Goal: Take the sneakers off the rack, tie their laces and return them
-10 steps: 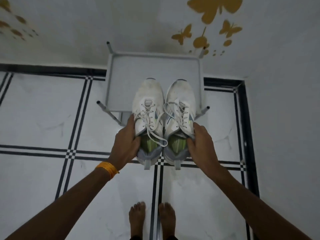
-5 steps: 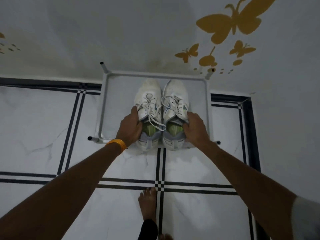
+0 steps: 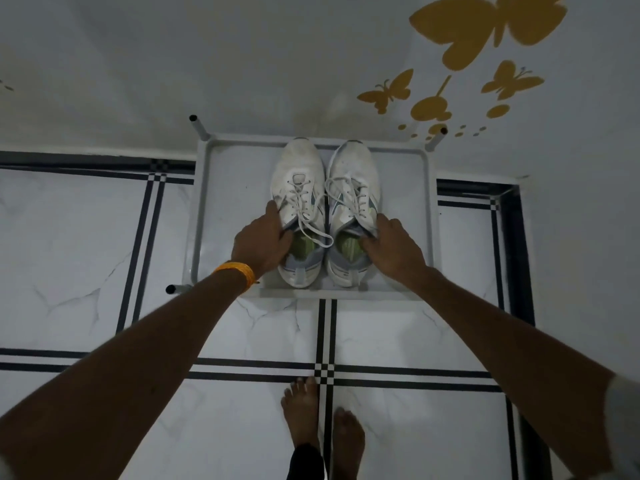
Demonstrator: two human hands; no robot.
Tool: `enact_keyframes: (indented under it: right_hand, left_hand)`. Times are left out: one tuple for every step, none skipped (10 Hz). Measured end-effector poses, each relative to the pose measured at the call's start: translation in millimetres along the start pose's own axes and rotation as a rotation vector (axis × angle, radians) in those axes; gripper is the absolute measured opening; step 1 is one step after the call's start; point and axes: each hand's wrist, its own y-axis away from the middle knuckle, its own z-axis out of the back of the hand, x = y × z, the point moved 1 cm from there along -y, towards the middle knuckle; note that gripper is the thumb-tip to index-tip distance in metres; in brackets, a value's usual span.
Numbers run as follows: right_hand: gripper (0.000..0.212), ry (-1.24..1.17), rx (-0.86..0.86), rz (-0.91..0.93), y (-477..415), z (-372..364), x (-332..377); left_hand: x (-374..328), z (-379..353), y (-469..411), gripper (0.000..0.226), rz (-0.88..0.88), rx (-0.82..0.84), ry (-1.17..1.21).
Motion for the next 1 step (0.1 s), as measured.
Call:
enact_keyframes:
  right_hand:
    - [0.061, 0.09, -0.067, 0.001, 14.3, 38.8, 14.8]
  left_hand:
    - [-22.0, 39.2, 1.3, 0.074, -0.023, -0.105, -0.18]
